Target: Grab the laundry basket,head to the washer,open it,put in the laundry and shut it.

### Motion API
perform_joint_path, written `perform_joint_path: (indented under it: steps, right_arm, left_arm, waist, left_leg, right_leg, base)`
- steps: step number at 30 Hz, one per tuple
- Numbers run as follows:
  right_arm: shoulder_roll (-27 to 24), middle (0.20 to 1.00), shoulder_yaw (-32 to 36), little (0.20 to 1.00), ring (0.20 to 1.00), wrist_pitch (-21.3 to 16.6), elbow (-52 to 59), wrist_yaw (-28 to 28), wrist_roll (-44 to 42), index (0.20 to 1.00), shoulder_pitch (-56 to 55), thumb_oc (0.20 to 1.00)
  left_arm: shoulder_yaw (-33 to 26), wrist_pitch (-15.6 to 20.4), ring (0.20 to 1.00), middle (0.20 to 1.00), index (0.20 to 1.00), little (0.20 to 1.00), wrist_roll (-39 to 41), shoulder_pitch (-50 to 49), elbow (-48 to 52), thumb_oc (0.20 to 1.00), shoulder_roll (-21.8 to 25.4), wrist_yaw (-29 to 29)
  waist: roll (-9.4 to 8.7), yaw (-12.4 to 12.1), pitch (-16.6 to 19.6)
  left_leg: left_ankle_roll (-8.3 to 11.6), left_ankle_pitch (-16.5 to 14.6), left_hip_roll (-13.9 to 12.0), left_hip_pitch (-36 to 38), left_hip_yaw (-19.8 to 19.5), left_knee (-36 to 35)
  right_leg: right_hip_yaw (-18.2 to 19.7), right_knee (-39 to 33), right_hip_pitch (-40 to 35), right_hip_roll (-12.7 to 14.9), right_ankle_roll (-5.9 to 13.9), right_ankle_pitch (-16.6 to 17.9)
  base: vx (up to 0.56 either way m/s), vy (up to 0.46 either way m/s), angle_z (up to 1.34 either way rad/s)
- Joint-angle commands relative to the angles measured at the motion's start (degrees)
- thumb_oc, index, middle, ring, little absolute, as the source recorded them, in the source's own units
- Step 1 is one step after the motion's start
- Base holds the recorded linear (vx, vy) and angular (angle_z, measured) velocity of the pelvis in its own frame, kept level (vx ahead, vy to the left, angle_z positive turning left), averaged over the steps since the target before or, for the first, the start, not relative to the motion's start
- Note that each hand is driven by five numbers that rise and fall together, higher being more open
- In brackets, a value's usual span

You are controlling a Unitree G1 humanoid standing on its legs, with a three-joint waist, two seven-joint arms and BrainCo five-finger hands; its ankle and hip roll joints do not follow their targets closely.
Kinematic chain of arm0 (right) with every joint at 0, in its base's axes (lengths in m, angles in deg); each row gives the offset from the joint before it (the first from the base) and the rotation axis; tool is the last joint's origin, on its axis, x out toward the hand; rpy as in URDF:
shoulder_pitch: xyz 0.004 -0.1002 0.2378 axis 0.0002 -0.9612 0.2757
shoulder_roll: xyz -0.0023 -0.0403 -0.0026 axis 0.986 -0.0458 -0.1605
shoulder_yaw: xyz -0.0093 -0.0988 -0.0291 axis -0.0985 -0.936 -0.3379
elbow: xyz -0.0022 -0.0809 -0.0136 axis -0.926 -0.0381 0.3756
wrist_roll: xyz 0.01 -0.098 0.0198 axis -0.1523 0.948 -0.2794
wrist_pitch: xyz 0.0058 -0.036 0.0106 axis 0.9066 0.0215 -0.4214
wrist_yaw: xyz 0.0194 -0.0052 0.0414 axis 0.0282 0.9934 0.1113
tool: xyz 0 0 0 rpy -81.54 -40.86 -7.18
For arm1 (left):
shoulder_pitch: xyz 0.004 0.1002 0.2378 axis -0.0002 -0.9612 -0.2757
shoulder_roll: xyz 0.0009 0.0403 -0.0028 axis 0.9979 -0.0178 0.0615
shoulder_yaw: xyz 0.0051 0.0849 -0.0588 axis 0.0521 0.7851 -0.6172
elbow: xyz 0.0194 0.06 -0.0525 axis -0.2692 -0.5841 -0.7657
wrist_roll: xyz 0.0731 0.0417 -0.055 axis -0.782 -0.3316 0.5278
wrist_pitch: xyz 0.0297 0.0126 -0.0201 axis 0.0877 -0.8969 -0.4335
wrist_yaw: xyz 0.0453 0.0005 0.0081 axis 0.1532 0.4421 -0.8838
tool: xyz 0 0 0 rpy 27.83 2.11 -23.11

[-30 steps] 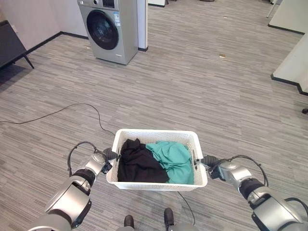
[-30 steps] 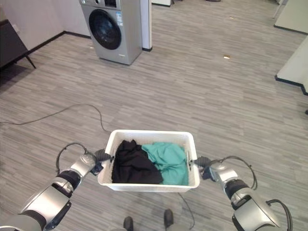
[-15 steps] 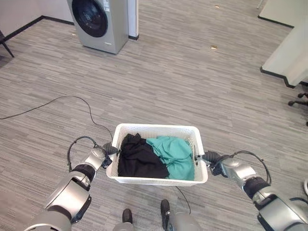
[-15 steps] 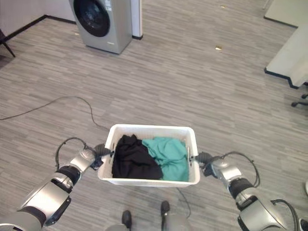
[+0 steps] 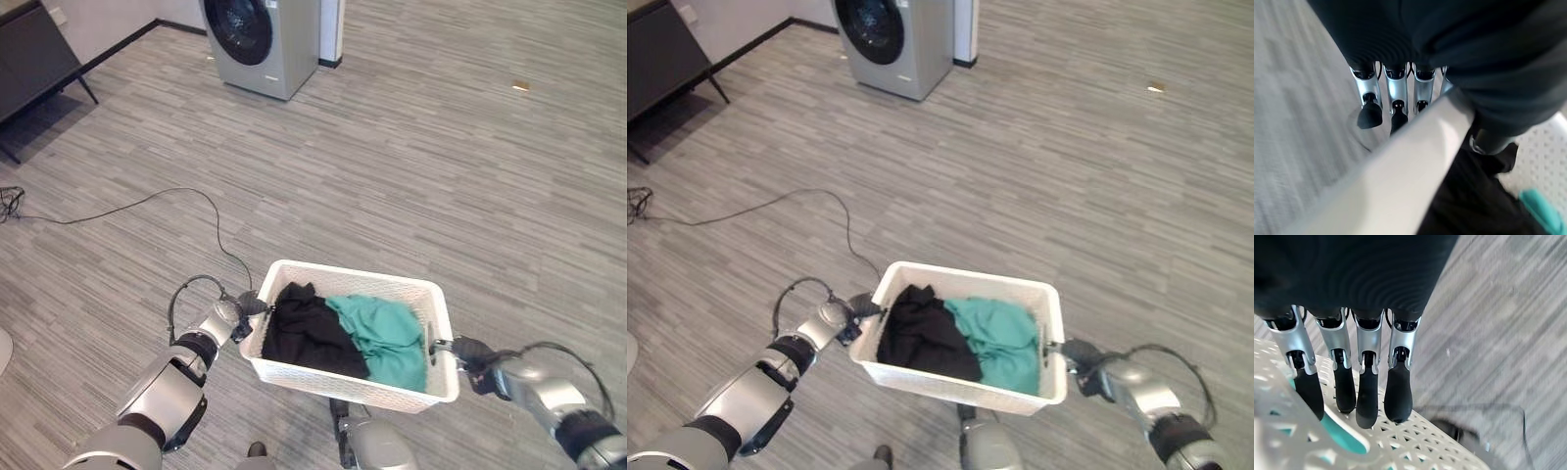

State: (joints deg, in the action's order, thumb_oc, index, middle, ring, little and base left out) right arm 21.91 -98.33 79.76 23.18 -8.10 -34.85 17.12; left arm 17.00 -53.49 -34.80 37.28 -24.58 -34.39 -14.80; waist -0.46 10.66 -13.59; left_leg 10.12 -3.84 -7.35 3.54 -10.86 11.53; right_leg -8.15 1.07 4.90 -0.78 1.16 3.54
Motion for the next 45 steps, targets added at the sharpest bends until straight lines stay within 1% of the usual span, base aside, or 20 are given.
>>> perform_joint_path:
  steps: [1, 5, 7, 8, 9, 12, 17, 20, 22, 23, 24, 30, 35, 37, 39, 40, 41, 42, 43, 45]
  right_arm:
    - [-1.4, 0.2, 8.0, 0.2, 0.2, -5.5, 2.2, 4.5, -9.9, 0.2, 1.4, 0.2]
    - [-4.2, 0.2, 8.8, 0.2, 0.2, -5.6, 2.9, 4.3, -10.9, 0.2, 2.0, 0.2]
    - [-4.3, 0.2, 8.8, 0.2, 0.2, -5.6, 2.9, 4.2, -10.9, 0.2, 1.9, 0.2]
    - [-5.6, 0.2, 8.8, 0.2, 0.2, -5.8, 3.7, 4.4, -11.4, 0.2, 2.4, 0.2]
    - [-5.6, 0.2, 8.8, 0.2, 0.2, -5.8, 3.7, 4.4, -11.4, 0.2, 2.4, 0.2]
    - [-7.5, 0.2, 11.2, 0.2, 0.2, -7.1, 6.6, 3.8, -13.8, 0.2, 2.1, 0.2]
    - [-7.9, 0.2, 12.4, 0.2, 0.2, -8.8, 8.5, 2.8, -14.8, 0.2, 3.1, 0.2]
    - [-7.7, 0.2, 12.1, 0.2, 0.2, -9.5, 8.4, 2.5, -14.9, 0.2, 3.8, 0.2]
    - [-5.0, 0.2, 10.5, 0.2, 0.2, -10.2, 6.0, 0.2, -14.2, 0.2, 6.3, 0.2]
    - [-5.0, 0.2, 10.5, 0.2, 0.2, -10.2, 5.9, 0.2, -14.2, 0.2, 6.3, 0.2]
    - [-2.5, 0.2, 9.3, 0.2, 0.2, -10.4, 4.7, -0.7, -13.2, 0.2, 8.6, 0.2]
    - [6.1, 0.2, 6.5, 0.2, 0.2, -12.7, 2.1, -5.4, -10.4, 0.2, 14.7, 0.2]
    - [10.4, 0.2, 5.6, 0.2, 0.2, -13.2, 1.8, -8.8, -6.7, 0.2, 17.3, 0.2]
    - [10.8, 0.2, 5.5, 0.2, 0.2, -13.6, 3.2, -9.2, -5.7, 0.2, 17.9, 0.2]
    - [10.7, 0.2, 5.7, 0.2, 0.2, -13.4, 5.2, -9.7, -5.5, 0.2, 16.7, 0.2]
    - [10.9, 0.2, 6.4, 0.2, 0.2, -13.4, 6.3, -9.8, -5.6, 0.2, 15.9, 0.2]
    - [11.1, 0.2, 6.2, 0.2, 0.2, -13.3, 7.9, -9.2, -5.7, 0.2, 15.5, 0.2]
    - [11.4, 0.2, 6.2, 0.2, 0.2, -13.2, 9.2, -9.1, -5.9, 0.2, 15.2, 0.2]
    - [11.3, 0.2, 6.3, 0.2, 0.2, -13.4, 10.0, -9.8, -5.5, 0.2, 15.4, 0.2]
    - [10.0, 0.2, 7.5, 0.2, 0.2, -12.8, 12.1, -9.4, -6.8, 0.2, 13.8, 0.2]
  left_arm:
    - [0.1, -1.0, 0.2, 0.2, 0.2, 0.2, -2.0, 1.9, -3.6, 0.2, 5.0, -1.2]
    - [0.3, -1.0, 0.2, 0.2, 0.2, 0.2, -0.7, 2.9, -3.7, 0.2, 5.5, -2.0]
    - [0.3, -1.0, 0.2, 0.2, 0.2, 0.2, -0.7, 2.9, -3.7, 0.2, 5.5, -2.0]
    - [0.6, -0.8, 0.2, 0.2, 0.2, 0.2, -0.3, 3.4, -3.5, 0.2, 6.0, -1.9]
    - [0.6, -0.8, 0.2, 0.2, 0.2, 0.2, -0.3, 3.4, -3.5, 0.2, 6.0, -1.9]
    - [0.0, -0.7, 0.2, 0.2, 0.2, 0.2, 1.5, 2.6, -3.3, 0.2, 6.5, -2.3]
    - [-1.7, -0.4, 0.2, 0.2, 0.2, 0.2, 3.2, -0.1, -3.9, 0.2, 5.8, -3.5]
    - [-3.5, -0.3, 0.2, 0.2, 0.2, 0.2, 3.8, -1.1, -5.6, 0.2, 5.8, -5.0]
    - [-4.8, -0.5, 0.2, 0.2, 0.2, 0.2, 5.2, -0.6, -7.5, 0.2, 6.0, -6.6]
    - [-4.8, -0.5, 0.2, 0.2, 0.2, 0.2, 5.2, -0.6, -7.5, 0.2, 6.0, -6.6]
    - [-5.7, -0.4, 0.2, 0.2, 0.2, 0.2, 6.7, 0.0, -7.9, 0.2, 6.3, -7.2]
    - [-7.5, 0.5, 0.2, 0.2, 0.2, 0.2, 10.9, 1.0, -6.6, 0.2, 7.1, -10.0]
    - [-8.7, 0.7, 0.2, 0.2, 0.2, 0.2, 12.6, 0.8, -5.2, 0.2, 7.1, -11.3]
    - [-8.7, 0.8, 0.2, 0.2, 0.2, 0.2, 12.8, 1.1, -4.6, 0.2, 7.1, -11.6]
    - [-9.3, 0.6, 0.2, 0.2, 0.2, 0.2, 12.9, 0.3, -4.5, 0.2, 7.0, -11.7]
    - [-9.4, 0.5, 0.2, 0.2, 0.2, 0.2, 12.8, 0.0, -4.1, 0.2, 7.1, -11.5]
    - [-9.6, 0.5, 0.2, 0.2, 0.2, 0.2, 12.9, -0.3, -3.7, 0.2, 7.4, -11.3]
    - [-9.7, 0.4, 0.2, 0.2, 0.2, 0.2, 13.0, -0.6, -3.2, 0.2, 7.7, -11.2]
    - [-9.8, 0.7, 0.2, 0.2, 0.2, 0.2, 13.6, -0.8, -2.4, 0.2, 8.1, -11.6]
    - [-9.9, 0.2, 0.2, 0.2, 0.2, 0.2, 15.4, -1.0, -1.6, 0.2, 7.3, -10.5]
  waist:
    - [0.28, 1.2, 5.2]
    - [1.42, 1.4, 5.7]
    - [1.44, 1.5, 5.7]
    - [1.79, 1.4, 6.1]
    - [1.81, 1.4, 6.1]
    - [1.7, 1.3, 6.5]
    - [1.31, 0.7, 6.9]
    - [0.97, 0.1, 7.3]
    - [0.57, -0.7, 7.7]
    - [0.57, -0.7, 7.7]
    - [0.77, -1.1, 8.0]
    - [1.22, -3.3, 7.6]
    - [1.46, -4.3, 6.8]
    - [1.48, -4.3, 6.2]
    - [0.88, -4.4, 5.6]
    - [-0.3, -5.1, 4.8]
    - [-1.74, -6.5, 3.3]
    - [-3.26, -7.4, 2.3]
    - [-4.08, -8.2, 1.2]
    - [-4.32, -8.6, 0.1]
  left_leg:
    - [-2.52, 10.6, 1.0, 12.3, 2.2, -7.6]
    - [-1.25, 16.5, -0.6, 11.6, 1.7, -7.0]
    - [-1.24, 16.5, -0.6, 11.7, 1.6, -7.1]
    - [-0.83, 18.5, -0.9, 11.6, 1.3, -6.7]
    - [-0.82, 18.5, -1.0, 11.7, 1.3, -6.8]
    - [-0.56, 21.2, -0.8, 10.9, 1.3, -4.1]
    - [-0.77, 22.4, -1.0, 10.7, 1.9, -3.7]
    - [-1.1, 21.8, -1.4, 10.7, 1.4, -4.1]
    - [-1.3, 21.0, -1.8, 10.6, 0.8, -5.4]
    - [-1.3, 21.0, -1.8, 10.6, 0.8, -5.4]
    - [-1.42, 20.4, -2.4, 10.8, 1.2, -6.6]
    - [-1.77, 18.8, -3.3, 10.5, 2.0, -9.6]
    - [-1.62, 18.9, -4.0, 10.5, 2.6, -10.0]
    - [-1.63, 19.1, -4.0, 9.6, 2.1, -7.8]
    - [-1.5, 20.3, -3.5, 7.1, 3.1, -0.1]
    - [-1.75, 20.8, -2.1, 3.6, 2.9, 6.9]
    - [-2.13, 20.3, 0.5, 0.4, 1.4, 16.5]
    - [-2.36, 20.3, 3.4, -2.3, 0.7, 21.4]
    - [-3.15, 18.5, 4.8, -5.5, 1.4, 23.8]
    - [-4.94, 13.0, 2.8, -11.8, 7.8, 15.9]
  right_leg:
    - [0.6, -0.6, 5.5, -1.7, 5.45, 1.6]
    - [-0.4, -2.5, 2.5, -3.0, 4.41, -0.2]
    - [-0.4, -2.5, 2.4, -3.0, 4.41, -0.2]
    - [-0.4, -2.6, 1.7, -3.7, 3.8, -1.1]
    - [-0.4, -2.6, 1.6, -3.7, 3.79, -1.1]
    - [-0.1, -3.0, -0.9, -4.4, 2.93, -2.2]
    - [0.4, -3.5, -2.4, -4.9, 2.49, -2.9]
    - [0.3, -3.4, -2.6, -5.1, 2.37, -3.5]
    - [-0.2, -3.6, -2.3, -4.9, 2.73, -3.3]
    - [-0.2, -3.6, -2.3, -4.9, 2.73, -3.3]
    - [-0.4, -3.7, -2.1, -4.8, 2.84, -3.4]
    - [-2.3, -3.5, -0.4, -4.6, 3.01, -3.2]
    - [-3.2, -3.8, 0.5, -4.9, 2.7, -3.3]
    - [-3.2, -3.9, 0.5, -4.8, 2.3, -3.6]
    - [-2.3, -3.8, -0.8, -5.0, 1.16, -4.4]
    - [-1.8, -4.3, -2.5, -4.5, 0.74, -4.5]
    - [-0.6, -4.7, -4.5, -4.1, 0.19, -4.6]
    - [0.0, -4.7, -5.6, -3.3, 0.05, -4.7]
    - [0.2, -4.6, -6.7, -3.2, 0.09, -4.9]
    - [-0.4, -4.3, -8.9, -2.4, 0.34, -6.0]
  base:
    - [0.2, -0.206, 0.09]
    - [0.18, -0.176, -0.1]
    - [0.09, -0.088, 0.01]
    - [0.1, -0.088, 0.01]
    - [0.19, -0.162, -0.07]
    - [0.14, -0.116, 0.0]
    - [0.08, -0.041, 0.05]
    - [0.08, -0.002, -0.09]
    - [0.03, 0.028, 0.0]
    - [0.0, 0.055, 0.12]
    - [0.0, 0.059, 0.13]
    - [-0.03, 0.061, 0.18]
    - [-0.04, 0.012, 0.15]
    - [-0.02, -0.04, 0.12]
    - [0.05, -0.095, 0.16]
    - [0.09, -0.17, 0.23]
    - [0.07, -0.205, 0.07]
    - [0.06, -0.203, -0.19]
    - [0.05, -0.16, -0.45]
    - [0.13, -0.074, -0.27]
